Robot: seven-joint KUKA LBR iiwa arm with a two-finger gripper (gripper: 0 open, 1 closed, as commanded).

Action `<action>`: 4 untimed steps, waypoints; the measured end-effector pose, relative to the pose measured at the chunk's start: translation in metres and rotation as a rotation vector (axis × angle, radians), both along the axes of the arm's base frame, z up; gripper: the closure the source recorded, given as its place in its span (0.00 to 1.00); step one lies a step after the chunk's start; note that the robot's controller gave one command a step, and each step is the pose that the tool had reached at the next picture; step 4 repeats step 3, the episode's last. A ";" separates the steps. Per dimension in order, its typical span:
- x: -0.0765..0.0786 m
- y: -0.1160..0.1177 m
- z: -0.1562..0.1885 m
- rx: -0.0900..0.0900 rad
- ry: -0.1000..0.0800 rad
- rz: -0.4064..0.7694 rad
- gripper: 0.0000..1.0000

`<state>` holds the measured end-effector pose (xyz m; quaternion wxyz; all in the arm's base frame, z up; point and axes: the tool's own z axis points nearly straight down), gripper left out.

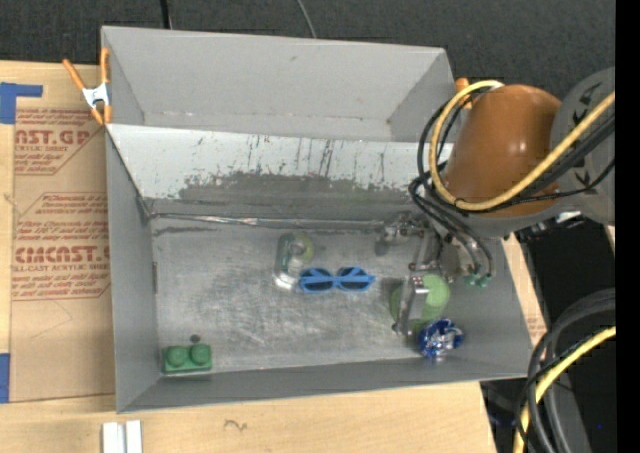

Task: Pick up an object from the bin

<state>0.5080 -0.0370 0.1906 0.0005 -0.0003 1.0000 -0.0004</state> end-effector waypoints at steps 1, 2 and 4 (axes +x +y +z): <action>0.026 0.001 -0.107 0.002 0.005 0.157 0.00; 0.027 0.001 -0.103 0.001 0.001 0.156 1.00; 0.025 0.012 0.027 -0.001 -0.008 0.365 1.00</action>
Offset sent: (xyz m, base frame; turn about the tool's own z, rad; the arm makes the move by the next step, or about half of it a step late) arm 0.0274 -0.0005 -0.1024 -0.1552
